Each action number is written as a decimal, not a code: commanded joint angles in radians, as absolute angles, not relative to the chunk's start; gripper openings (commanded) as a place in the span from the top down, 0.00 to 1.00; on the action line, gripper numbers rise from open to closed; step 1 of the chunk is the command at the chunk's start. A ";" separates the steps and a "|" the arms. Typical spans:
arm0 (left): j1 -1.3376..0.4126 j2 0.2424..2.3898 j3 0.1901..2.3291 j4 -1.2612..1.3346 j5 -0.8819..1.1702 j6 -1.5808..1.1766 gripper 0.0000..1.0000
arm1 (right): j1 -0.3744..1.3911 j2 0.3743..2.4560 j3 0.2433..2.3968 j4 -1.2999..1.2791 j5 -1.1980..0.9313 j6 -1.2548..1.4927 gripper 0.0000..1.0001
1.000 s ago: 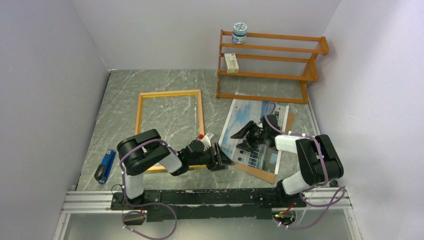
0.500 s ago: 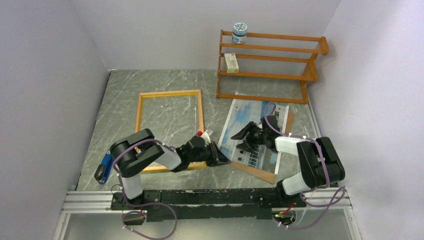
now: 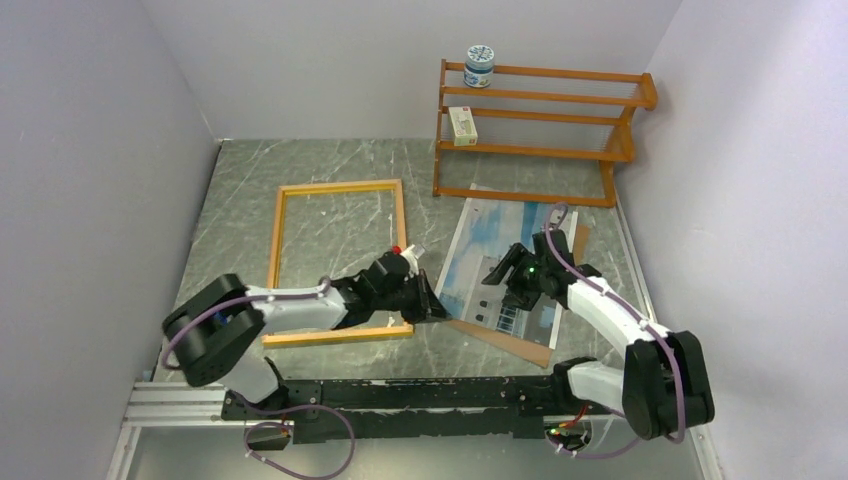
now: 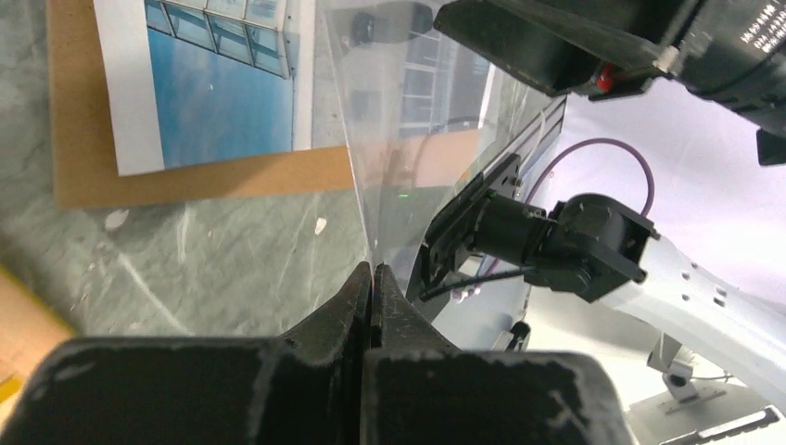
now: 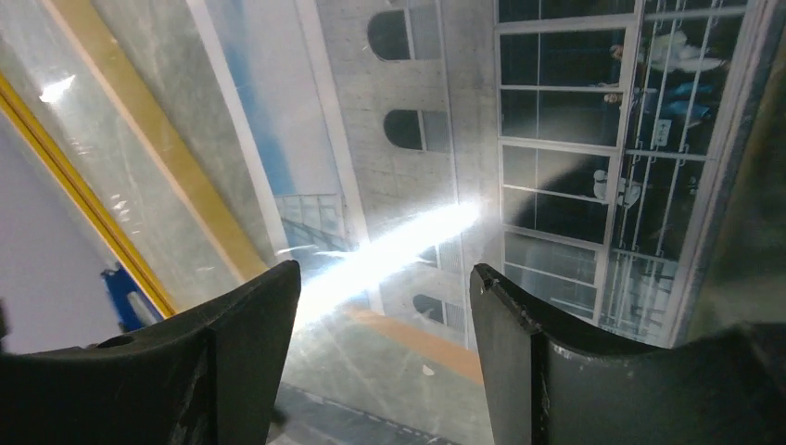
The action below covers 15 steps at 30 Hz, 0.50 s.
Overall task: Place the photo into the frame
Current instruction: Pick up the photo frame item at the center of the board.
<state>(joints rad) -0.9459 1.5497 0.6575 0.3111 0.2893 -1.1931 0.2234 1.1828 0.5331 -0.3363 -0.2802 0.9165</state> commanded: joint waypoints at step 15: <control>-0.578 1.025 0.807 -0.541 0.422 -0.834 0.97 | 0.229 1.022 0.557 -0.252 -0.264 0.773 0.07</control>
<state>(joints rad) -0.6529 1.0653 0.7746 -0.3794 0.3618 -0.9173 0.2245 1.0557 0.5858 -0.3492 -0.2649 0.7738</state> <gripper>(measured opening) 0.034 0.913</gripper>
